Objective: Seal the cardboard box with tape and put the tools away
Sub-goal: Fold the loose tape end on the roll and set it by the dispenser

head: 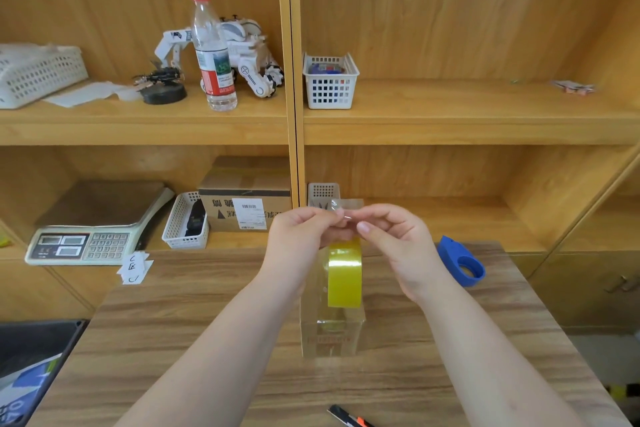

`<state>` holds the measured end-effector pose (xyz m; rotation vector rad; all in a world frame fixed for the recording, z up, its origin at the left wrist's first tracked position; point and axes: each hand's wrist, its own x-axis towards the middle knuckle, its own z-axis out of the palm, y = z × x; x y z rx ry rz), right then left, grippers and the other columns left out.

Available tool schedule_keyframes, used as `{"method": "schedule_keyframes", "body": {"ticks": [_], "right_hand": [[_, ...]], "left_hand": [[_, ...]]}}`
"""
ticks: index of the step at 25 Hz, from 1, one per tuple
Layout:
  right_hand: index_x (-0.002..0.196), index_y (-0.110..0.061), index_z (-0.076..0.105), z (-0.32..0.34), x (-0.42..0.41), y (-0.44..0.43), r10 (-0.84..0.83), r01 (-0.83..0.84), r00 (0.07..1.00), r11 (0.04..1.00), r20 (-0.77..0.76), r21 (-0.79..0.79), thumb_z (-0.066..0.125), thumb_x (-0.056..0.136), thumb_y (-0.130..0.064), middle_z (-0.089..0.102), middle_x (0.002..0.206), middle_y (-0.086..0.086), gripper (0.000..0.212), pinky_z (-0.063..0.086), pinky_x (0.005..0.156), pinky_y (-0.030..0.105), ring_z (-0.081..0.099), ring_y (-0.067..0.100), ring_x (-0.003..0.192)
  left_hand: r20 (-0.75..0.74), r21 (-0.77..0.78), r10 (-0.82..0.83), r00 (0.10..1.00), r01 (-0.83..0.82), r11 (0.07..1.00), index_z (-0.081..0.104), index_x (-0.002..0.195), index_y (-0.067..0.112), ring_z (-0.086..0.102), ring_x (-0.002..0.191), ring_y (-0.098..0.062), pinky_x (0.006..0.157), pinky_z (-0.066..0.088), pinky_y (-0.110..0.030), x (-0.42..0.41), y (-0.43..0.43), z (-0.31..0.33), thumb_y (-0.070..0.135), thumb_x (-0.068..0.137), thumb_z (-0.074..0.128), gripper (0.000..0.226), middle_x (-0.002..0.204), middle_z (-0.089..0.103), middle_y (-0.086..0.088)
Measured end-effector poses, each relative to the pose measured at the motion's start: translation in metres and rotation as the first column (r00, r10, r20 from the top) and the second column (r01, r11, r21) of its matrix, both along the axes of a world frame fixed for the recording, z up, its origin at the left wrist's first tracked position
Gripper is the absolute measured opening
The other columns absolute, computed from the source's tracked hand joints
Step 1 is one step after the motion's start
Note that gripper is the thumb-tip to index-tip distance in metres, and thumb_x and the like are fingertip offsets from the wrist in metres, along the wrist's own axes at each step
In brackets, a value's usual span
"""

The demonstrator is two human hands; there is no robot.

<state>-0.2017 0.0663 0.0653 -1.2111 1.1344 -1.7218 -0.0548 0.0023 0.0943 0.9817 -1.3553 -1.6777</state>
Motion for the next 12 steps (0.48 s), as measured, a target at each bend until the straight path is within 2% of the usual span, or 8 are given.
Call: {"method": "schedule_keyframes", "body": {"ticks": [2,4,8,12], "right_hand": [[0.093,-0.006,0.072,0.009,0.002,-0.003,-0.061,0.06,0.997,0.998,-0.041,-0.021,0.068,0.08,0.006,0.078,0.092,0.008,0.018,0.056,0.08,0.027,0.073,0.021,0.091],[0.091,-0.009,0.073,0.018,0.002,-0.004,-0.091,0.089,0.994,0.996,-0.059,-0.03,0.068,0.08,0.01,0.078,0.087,0.005,0.023,0.055,0.075,0.023,0.074,0.018,0.086],[0.091,-0.016,0.074,0.036,-0.001,-0.006,-0.122,0.115,0.986,0.992,-0.113,-0.059,0.068,0.081,0.009,0.078,0.087,0.006,0.027,0.055,0.076,0.023,0.074,0.019,0.087],[0.097,-0.014,0.073,0.056,-0.003,-0.008,-0.118,0.107,0.986,0.989,-0.115,-0.101,0.068,0.081,0.007,0.078,0.089,0.008,0.027,0.054,0.079,0.025,0.074,0.02,0.09]], "left_hand": [[-0.023,-0.029,-0.009,1.0,0.008,1.0,0.077,0.087,0.002,0.076,0.08,-0.023,0.068,0.056,-0.017,0.001,0.001,0.007,0.015,0.087,0.069,0.015,0.082,0.078,-0.014],[-0.04,-0.046,-0.012,0.999,0.01,0.999,0.077,0.087,0.003,0.076,0.081,-0.025,0.075,0.058,-0.022,0.001,0.002,0.015,0.014,0.086,0.07,0.014,0.084,0.078,-0.014],[-0.034,-0.09,-0.041,0.999,0.038,0.995,0.076,0.09,-0.001,0.076,0.083,-0.025,0.083,0.057,-0.026,0.002,0.001,0.033,0.014,0.087,0.069,0.017,0.087,0.078,-0.014],[-0.041,-0.142,-0.06,0.997,0.054,0.988,0.074,0.09,-0.004,0.076,0.084,-0.025,0.089,0.056,-0.03,0.003,0.001,0.051,0.012,0.088,0.067,0.018,0.088,0.078,-0.014]]}}
